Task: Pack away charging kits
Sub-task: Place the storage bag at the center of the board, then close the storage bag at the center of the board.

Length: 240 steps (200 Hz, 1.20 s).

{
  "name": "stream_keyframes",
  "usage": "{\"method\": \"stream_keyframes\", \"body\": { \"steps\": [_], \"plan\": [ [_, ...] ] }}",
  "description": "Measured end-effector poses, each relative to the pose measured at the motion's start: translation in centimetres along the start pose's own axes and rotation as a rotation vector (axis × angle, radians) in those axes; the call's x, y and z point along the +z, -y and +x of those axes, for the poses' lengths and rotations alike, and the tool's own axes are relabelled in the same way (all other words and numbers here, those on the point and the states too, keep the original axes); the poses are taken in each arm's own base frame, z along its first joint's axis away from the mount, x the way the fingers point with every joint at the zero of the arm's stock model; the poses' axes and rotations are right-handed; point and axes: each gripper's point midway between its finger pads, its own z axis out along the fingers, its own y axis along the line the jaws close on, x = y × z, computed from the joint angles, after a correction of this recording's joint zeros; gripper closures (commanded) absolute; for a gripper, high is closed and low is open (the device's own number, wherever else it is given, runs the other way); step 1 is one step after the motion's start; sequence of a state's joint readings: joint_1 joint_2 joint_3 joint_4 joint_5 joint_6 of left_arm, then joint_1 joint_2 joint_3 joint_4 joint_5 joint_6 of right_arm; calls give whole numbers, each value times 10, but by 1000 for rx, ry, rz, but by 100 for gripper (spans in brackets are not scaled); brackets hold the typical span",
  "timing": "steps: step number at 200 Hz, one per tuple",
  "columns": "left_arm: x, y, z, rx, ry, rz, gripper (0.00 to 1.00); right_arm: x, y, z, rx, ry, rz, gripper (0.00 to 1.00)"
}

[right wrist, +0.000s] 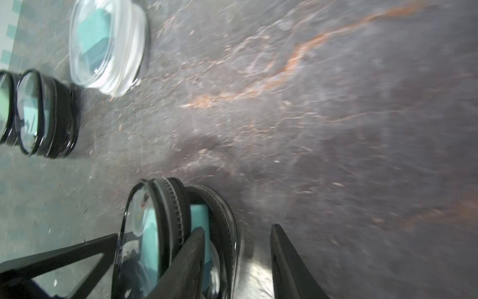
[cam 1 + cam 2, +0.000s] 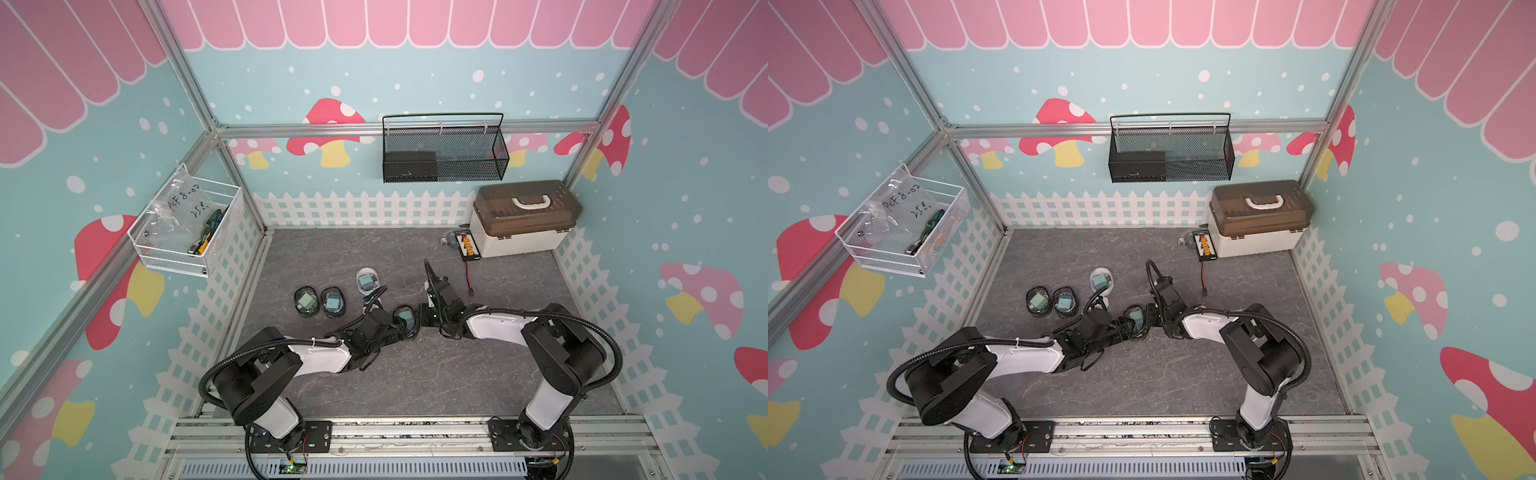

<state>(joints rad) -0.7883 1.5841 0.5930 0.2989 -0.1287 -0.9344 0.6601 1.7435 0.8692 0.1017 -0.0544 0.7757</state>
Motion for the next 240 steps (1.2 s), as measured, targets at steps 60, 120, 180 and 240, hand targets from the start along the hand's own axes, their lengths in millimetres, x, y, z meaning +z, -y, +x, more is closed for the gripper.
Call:
{"method": "stream_keyframes", "body": {
  "steps": [60, 120, 180, 240],
  "plan": [
    [0, 24, -6, 16, 16, 57, 21, 2, -9, 6, -5, -14, -20, 65],
    [0, 20, -6, 18, 21, 38, 22, -43, 8, -19, 26, 94, 2, 56],
    [-2, 12, -8, 36, 28, -11, 22, -58, 2, -27, 12, 109, -24, 50],
    [-45, 15, -32, 47, 154, 42, 1, -16, -18, -6, -47, 0, -29, 65]
  ]
}}
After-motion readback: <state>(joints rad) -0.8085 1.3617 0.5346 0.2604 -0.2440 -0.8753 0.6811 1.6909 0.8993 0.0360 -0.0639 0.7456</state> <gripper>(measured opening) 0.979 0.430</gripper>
